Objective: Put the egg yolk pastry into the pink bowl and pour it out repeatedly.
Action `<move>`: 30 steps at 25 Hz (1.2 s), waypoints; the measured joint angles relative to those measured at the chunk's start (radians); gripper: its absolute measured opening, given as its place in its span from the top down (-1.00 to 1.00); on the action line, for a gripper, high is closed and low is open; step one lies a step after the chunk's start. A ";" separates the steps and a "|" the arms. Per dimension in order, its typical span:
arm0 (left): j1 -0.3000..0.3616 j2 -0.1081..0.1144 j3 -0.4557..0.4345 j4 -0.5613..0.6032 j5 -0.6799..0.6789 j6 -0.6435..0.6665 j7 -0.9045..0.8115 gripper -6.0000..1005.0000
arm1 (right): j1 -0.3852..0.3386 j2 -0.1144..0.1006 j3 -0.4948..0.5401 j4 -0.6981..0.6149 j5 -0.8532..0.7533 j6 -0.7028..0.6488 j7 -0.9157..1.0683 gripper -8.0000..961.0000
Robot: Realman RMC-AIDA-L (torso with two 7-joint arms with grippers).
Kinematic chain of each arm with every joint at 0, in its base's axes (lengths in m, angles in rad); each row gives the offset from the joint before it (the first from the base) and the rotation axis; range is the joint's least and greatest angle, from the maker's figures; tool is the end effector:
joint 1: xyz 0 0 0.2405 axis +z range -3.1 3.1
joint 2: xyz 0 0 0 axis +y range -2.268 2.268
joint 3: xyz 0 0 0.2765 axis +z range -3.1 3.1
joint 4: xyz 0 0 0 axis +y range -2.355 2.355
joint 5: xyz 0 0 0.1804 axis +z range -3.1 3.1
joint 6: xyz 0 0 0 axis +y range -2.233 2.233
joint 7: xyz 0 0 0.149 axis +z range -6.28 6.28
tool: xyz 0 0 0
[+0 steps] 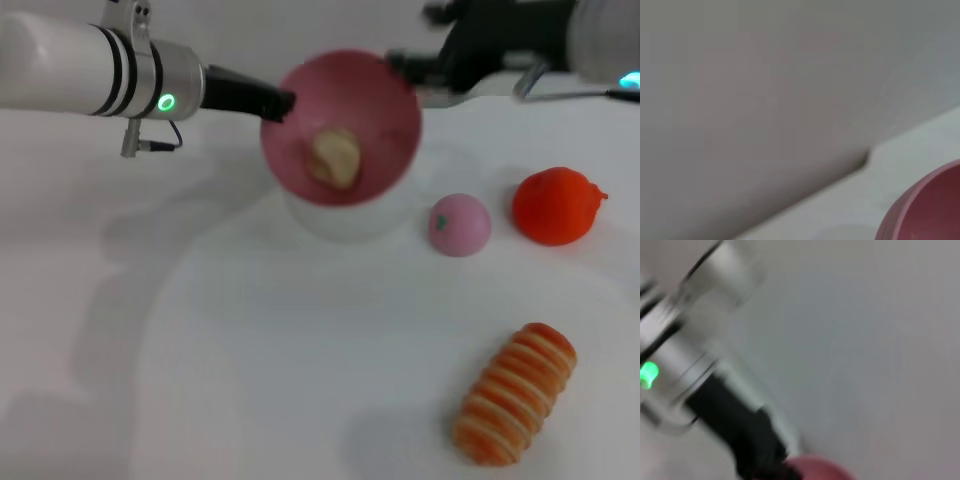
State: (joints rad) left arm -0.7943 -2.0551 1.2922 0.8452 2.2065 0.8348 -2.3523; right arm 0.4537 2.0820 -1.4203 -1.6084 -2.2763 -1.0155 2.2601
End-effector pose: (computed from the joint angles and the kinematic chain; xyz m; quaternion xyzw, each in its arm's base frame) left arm -0.1729 0.4390 -0.0329 -0.8946 -0.3289 -0.0788 0.2921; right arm 0.1290 0.3670 0.0210 -0.9279 0.1094 0.0990 0.3424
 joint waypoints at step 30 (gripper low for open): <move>0.209 -0.020 1.159 0.070 -0.077 -1.636 -0.035 0.90 | -0.208 -0.119 0.653 0.525 1.144 -0.088 -0.732 -0.26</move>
State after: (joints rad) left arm -0.5849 -2.0751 2.4516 0.9155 2.1290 -0.8013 -2.3869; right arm 0.2454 1.9630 -0.7675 -1.0833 -1.1325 -1.1038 1.5285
